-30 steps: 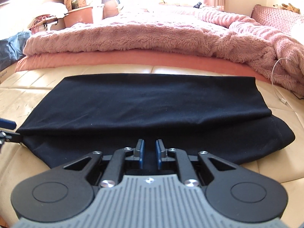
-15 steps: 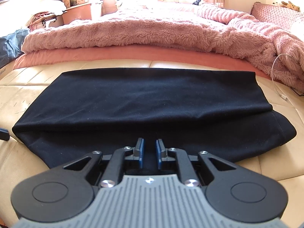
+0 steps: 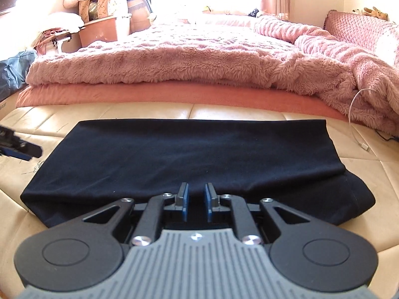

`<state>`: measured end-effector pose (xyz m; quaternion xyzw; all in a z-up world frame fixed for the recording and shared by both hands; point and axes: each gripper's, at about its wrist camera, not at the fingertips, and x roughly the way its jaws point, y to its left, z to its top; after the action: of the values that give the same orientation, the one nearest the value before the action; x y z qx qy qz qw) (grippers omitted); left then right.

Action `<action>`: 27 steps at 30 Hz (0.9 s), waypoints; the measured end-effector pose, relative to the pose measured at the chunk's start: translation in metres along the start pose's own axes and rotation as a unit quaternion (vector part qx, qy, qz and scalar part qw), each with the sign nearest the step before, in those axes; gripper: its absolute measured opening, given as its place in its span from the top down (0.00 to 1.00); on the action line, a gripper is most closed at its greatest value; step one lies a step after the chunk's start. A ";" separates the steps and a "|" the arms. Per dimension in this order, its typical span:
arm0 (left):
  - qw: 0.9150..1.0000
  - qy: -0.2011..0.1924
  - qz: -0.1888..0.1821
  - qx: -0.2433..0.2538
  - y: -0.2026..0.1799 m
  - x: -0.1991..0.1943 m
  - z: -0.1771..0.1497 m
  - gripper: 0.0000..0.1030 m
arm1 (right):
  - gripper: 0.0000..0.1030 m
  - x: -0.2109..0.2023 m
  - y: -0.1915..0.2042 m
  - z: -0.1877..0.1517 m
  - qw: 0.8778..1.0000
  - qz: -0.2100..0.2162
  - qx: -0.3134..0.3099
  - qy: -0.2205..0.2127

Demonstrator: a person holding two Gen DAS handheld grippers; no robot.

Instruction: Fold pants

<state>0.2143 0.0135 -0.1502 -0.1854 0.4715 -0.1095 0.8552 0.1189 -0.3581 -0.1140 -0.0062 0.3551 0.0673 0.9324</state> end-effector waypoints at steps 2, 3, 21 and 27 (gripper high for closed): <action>0.999 0.007 -0.027 -0.029 0.009 0.012 0.004 0.38 | 0.91 0.004 0.000 0.002 1.000 0.000 -0.004 0.003; 0.998 0.014 -0.045 -0.047 0.016 0.017 0.005 0.39 | 0.91 0.005 0.001 0.002 1.000 0.001 -0.005 0.004; 0.977 0.012 -0.129 -0.167 0.065 0.046 0.012 0.81 | 0.91 0.049 0.011 0.016 0.999 0.005 -0.025 0.024; 0.985 -0.004 -0.096 -0.146 0.052 0.030 0.014 0.92 | 0.91 0.052 0.017 0.013 0.999 -0.007 -0.024 0.041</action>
<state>0.2427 0.0526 -0.1880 -0.3530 0.4594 -0.1200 0.8062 0.1642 -0.3343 -0.1380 -0.0338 0.3908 0.0687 0.9173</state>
